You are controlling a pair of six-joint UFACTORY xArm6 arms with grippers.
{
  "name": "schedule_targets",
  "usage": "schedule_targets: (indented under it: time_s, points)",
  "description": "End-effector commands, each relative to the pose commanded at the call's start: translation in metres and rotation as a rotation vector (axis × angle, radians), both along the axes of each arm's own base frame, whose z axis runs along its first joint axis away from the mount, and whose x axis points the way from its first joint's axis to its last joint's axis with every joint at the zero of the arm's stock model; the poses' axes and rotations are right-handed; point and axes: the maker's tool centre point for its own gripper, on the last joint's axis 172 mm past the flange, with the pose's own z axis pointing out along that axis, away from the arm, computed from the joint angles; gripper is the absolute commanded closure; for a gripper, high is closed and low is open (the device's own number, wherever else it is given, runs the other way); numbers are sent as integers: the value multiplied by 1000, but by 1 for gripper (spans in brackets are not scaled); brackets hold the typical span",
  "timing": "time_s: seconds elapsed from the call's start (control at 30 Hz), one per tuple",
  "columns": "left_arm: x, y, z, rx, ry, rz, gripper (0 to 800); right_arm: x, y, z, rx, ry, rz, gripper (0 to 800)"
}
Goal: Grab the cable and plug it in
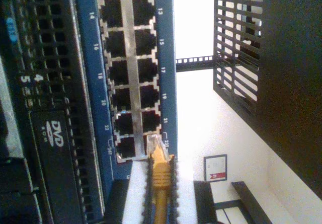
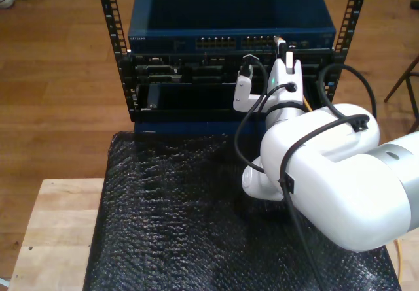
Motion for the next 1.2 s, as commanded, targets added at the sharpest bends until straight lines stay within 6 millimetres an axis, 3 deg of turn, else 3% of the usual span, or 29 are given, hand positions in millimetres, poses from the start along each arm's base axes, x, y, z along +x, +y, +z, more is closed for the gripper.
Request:
schedule_targets:
  time_s: [1.2]
  points:
    - [0, 0, 0, 0, 0, 0, 0, 4, 3, -2, 0, 10, 12, 800]
